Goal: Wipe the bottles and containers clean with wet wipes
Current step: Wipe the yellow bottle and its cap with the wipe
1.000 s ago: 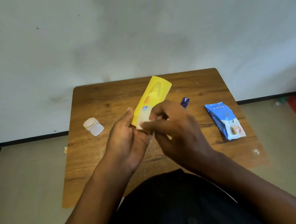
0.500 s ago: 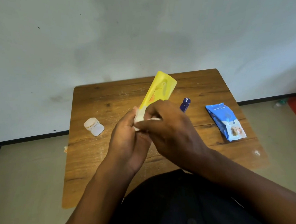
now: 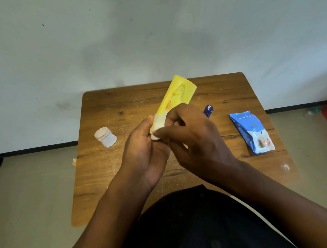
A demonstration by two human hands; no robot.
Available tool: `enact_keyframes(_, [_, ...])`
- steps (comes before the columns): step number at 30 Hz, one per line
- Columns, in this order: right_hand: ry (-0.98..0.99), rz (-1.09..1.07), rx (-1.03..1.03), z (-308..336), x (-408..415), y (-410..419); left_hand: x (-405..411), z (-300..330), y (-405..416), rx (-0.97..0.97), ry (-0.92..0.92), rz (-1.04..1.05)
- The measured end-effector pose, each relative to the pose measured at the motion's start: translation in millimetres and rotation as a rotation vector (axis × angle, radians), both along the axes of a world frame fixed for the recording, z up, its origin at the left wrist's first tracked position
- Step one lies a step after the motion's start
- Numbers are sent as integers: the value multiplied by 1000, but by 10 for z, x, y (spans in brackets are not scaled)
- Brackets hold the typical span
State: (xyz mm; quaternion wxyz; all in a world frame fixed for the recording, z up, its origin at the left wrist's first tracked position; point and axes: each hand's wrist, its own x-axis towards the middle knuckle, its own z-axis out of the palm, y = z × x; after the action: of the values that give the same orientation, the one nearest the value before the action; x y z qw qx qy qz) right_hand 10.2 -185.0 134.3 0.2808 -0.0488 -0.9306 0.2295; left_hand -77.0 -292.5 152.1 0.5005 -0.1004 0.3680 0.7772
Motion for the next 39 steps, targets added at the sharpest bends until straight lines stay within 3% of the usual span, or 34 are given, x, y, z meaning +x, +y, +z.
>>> enact_keyframes(15, [-59, 98, 39, -25, 5, -33, -45, 44, -56, -75, -26, 18])
enact_keyframes(32, [-87, 122, 149, -31, 102, 25, -89, 72, -94, -16, -73, 69])
enact_keyframes(35, [-79, 6, 199, -76, 172, 239, -123, 60, -87, -56, -14, 116])
enact_keyframes(39, [25, -233, 69, 0, 193, 506, -100, 45, -75, -104, -16, 129])
